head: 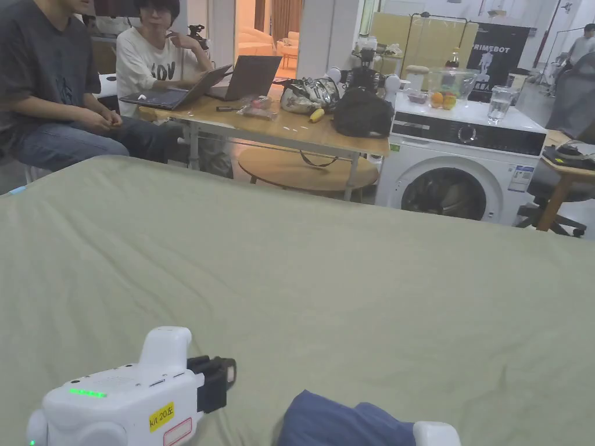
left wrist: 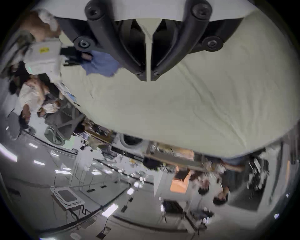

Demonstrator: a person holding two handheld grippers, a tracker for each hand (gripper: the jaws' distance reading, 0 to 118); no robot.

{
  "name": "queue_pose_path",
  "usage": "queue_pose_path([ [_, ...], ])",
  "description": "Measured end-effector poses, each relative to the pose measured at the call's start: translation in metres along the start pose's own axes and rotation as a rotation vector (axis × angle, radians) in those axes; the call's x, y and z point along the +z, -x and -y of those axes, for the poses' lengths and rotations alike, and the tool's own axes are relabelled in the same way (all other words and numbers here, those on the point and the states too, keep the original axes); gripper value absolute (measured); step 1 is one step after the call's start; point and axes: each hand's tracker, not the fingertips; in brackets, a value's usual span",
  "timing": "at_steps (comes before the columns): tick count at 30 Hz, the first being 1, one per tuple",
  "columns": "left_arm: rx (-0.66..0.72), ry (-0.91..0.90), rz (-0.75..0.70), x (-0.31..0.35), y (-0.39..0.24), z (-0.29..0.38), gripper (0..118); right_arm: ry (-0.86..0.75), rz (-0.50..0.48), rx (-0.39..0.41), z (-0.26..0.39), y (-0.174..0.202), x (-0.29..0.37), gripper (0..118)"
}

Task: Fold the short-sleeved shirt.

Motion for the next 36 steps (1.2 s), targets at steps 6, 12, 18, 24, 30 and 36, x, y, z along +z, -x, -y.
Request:
queue_pose_path([
  [6, 0.19, 0.229, 0.25, -0.026, 0.033, 0.006, 79, -0.001, -0.014, 0.0, 0.002, 0.0, 0.0, 0],
  [12, 0.359, 0.362, 0.484, -0.069, 0.063, 0.013, 79, -0.001, -0.02, -0.009, 0.002, -0.002, 0.0, 0],
  [18, 0.396, 0.561, 0.516, -0.124, 0.058, 0.027, 79, -0.004, -0.034, -0.021, 0.002, -0.005, -0.001, 0],
  [24, 0.443, 0.493, 0.638, -0.151, 0.047, 0.043, 79, -0.01, -0.035, -0.03, 0.003, -0.006, -0.001, 0],
  [30, 0.478, 0.471, 0.538, -0.147, 0.041, 0.056, 36, -0.018, -0.052, -0.052, 0.004, -0.009, 0.0, 0],
  [36, 0.491, 0.45, 0.514, -0.138, 0.031, 0.055, 25, -0.037, -0.027, -0.037, 0.007, -0.002, 0.001, 0],
])
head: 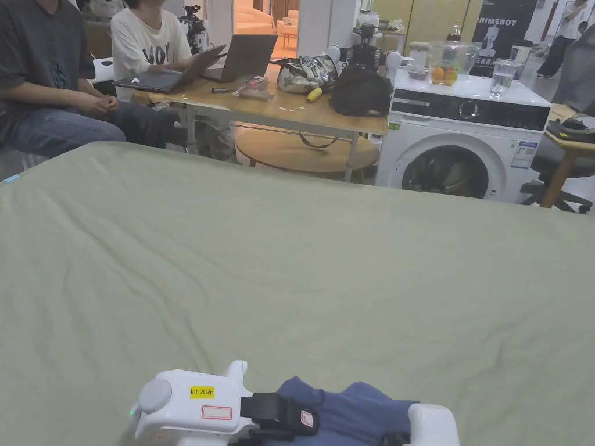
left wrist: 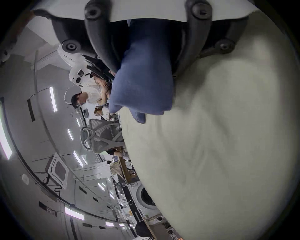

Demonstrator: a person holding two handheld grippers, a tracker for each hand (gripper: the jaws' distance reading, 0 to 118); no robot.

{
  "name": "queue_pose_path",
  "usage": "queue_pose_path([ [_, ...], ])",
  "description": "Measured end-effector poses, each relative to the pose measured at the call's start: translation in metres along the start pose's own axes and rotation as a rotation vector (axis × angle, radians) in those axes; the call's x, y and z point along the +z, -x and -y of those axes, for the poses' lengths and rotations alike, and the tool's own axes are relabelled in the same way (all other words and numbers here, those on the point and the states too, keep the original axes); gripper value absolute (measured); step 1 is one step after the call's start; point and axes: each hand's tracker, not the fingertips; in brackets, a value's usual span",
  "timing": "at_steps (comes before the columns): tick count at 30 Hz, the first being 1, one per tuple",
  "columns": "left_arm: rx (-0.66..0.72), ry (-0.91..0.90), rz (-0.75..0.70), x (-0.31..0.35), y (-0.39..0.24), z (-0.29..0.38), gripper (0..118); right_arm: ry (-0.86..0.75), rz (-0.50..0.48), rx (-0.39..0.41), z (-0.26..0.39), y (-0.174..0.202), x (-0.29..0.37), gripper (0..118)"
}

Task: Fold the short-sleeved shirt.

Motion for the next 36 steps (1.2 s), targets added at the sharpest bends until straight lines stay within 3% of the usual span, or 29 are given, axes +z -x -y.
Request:
queue_pose_path([
  [6, 0.023, 0.003, -0.005, 0.003, -0.006, 0.0, 23, -0.025, 0.018, 0.034, -0.003, 0.006, 0.008, 0],
  [17, 0.04, -0.003, -0.001, 0.027, -0.035, -0.014, 23, -0.541, 0.121, 0.077, -0.059, 0.004, 0.064, 0],
  [24, 0.024, -0.039, -0.026, 0.076, -0.049, -0.023, 23, -0.65, 0.119, 0.075, -0.066, 0.013, 0.067, 0],
  [29, 0.043, -0.111, -0.09, 0.137, -0.04, -0.033, 23, -0.657, 0.074, 0.095, -0.076, 0.044, 0.059, 0],
  [36, 0.048, -0.18, -0.226, 0.255, -0.041, -0.033, 23, -0.644, -0.065, 0.14, -0.098, 0.124, 0.032, 0],
])
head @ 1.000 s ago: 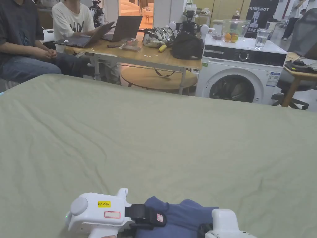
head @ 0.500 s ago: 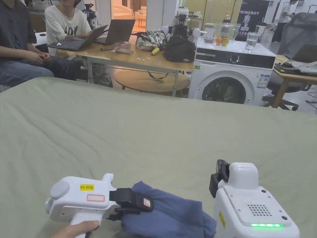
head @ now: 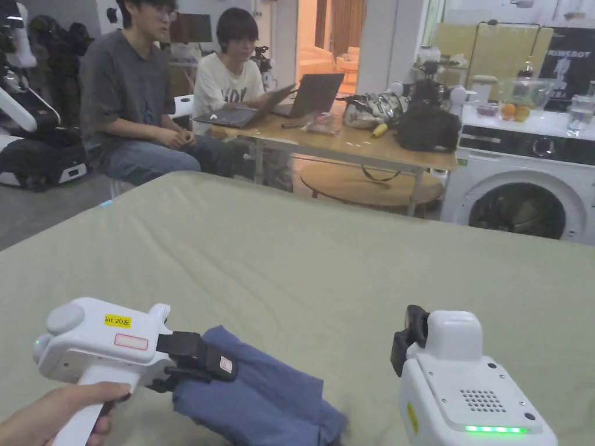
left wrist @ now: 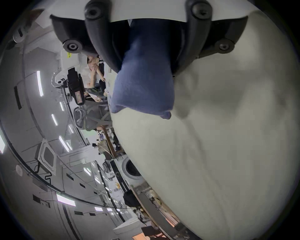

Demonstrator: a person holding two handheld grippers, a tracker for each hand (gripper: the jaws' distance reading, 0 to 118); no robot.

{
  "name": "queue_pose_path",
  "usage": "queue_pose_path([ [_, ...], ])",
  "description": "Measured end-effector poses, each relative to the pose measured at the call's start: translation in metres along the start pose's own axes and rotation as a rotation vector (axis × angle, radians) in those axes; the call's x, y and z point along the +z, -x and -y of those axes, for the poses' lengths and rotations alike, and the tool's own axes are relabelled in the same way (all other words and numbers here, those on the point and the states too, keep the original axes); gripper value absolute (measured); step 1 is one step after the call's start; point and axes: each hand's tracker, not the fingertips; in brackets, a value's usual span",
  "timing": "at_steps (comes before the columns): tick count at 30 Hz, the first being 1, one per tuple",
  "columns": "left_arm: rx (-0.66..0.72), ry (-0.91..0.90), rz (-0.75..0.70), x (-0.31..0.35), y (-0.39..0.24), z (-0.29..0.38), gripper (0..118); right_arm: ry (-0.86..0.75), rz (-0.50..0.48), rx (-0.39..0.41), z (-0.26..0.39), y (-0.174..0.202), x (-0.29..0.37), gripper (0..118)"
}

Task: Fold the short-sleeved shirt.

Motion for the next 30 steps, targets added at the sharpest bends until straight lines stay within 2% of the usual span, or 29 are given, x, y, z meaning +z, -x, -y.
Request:
queue_pose_path([
  [5, 0.028, -0.017, -0.127, 0.075, 0.047, -0.041, 23, 0.019, -0.094, 0.005, 0.001, 0.059, -0.026, 0],
  [9, 0.038, -0.006, -0.253, 0.131, 0.075, -0.07, 23, 0.044, -0.16, 0.013, 0.002, 0.09, -0.039, 0],
  [14, 0.081, -0.019, -0.376, 0.187, 0.113, -0.109, 23, 0.06, -0.181, 0.022, 0.002, 0.104, -0.047, 0],
  [19, 0.106, -0.04, -0.441, 0.206, 0.128, -0.118, 23, 0.081, -0.186, 0.048, 0.006, 0.103, -0.056, 0],
  [21, 0.143, -0.041, -0.481, 0.2, 0.134, -0.118, 29, 0.091, -0.183, 0.049, 0.008, 0.102, -0.059, 0],
  [26, 0.064, -0.033, -0.706, 0.174, 0.117, -0.091, 59, 0.113, -0.178, 0.055, 0.013, 0.099, -0.059, 0],
  [30, 0.016, -0.028, -0.794, 0.183, 0.101, -0.083, 60, 0.118, -0.178, 0.066, 0.013, 0.095, -0.056, 0],
])
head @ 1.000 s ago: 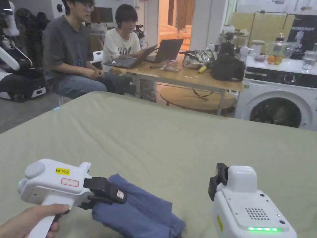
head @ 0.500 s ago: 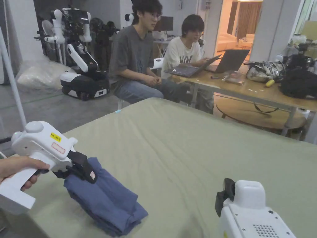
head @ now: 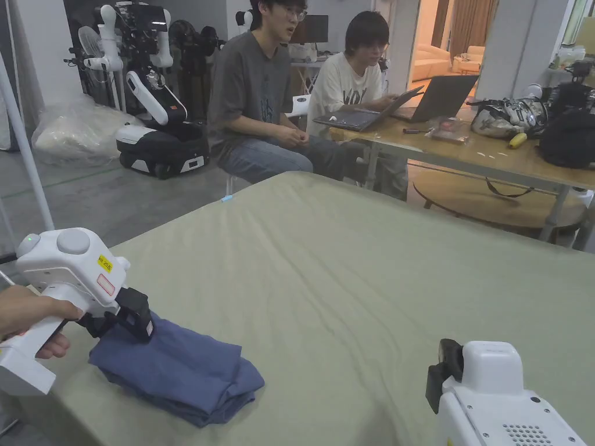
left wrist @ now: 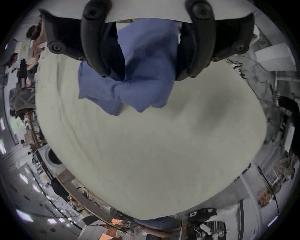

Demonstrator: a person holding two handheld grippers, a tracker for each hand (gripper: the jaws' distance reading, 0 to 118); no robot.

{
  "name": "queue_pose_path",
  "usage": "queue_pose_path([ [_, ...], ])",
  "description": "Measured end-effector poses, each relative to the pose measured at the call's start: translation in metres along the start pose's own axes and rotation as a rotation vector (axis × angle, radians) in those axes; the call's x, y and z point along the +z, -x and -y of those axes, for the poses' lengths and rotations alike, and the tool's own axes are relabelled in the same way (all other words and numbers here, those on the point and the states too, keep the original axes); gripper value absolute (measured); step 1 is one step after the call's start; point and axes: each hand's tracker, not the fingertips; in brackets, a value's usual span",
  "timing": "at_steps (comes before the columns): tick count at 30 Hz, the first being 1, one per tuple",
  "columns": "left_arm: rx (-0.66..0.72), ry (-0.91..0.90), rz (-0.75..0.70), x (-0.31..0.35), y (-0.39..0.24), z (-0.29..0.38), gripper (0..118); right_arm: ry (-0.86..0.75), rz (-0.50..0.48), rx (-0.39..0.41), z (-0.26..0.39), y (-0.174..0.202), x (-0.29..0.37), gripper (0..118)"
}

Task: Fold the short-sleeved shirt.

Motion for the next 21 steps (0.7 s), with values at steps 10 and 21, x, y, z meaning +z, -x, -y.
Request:
queue_pose_path([
  [10, -0.052, -0.229, 0.045, 0.033, -0.017, 0.015, 60, -0.01, 0.009, -0.017, 0.001, -0.013, 0.01, 0],
  [21, -0.248, -0.676, -0.002, -0.036, -0.103, 0.079, 56, -0.003, 0.096, -0.034, 0.007, -0.059, 0.033, 0],
])
